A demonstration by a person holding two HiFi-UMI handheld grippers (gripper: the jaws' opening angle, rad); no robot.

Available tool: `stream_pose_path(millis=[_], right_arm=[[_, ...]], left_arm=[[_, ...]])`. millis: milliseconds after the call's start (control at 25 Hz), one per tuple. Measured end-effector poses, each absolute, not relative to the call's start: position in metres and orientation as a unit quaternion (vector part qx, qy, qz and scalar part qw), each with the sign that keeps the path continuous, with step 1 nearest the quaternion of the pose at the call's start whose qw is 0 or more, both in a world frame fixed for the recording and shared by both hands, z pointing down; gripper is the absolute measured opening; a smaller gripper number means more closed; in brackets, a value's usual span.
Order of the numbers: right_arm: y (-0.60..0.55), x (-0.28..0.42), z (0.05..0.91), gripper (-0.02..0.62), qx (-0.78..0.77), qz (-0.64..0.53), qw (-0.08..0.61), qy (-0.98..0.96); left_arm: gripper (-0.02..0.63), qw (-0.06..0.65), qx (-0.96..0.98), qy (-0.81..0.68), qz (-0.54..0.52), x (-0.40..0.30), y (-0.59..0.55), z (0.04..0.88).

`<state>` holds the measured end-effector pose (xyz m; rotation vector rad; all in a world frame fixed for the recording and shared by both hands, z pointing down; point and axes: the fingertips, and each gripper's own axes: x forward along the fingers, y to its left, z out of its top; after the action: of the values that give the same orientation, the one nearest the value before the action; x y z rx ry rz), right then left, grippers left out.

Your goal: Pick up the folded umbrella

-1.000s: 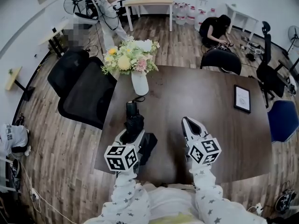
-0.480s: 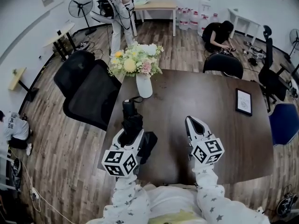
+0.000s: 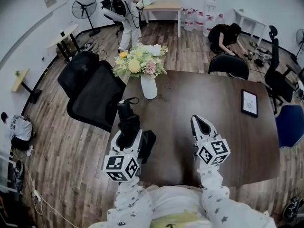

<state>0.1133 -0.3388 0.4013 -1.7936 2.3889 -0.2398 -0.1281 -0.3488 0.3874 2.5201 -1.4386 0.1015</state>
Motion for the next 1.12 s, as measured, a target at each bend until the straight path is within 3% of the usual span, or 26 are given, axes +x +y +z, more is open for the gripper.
stream_pose_path(millis=[1120], right_arm=[[-0.335, 0.128, 0.394, 0.021, -0.612, -0.059, 0.074, 0.785]], left_arm=[[0.252, 0.108, 0.842, -0.527, 0.039, -0.148, -0.354, 0.384]])
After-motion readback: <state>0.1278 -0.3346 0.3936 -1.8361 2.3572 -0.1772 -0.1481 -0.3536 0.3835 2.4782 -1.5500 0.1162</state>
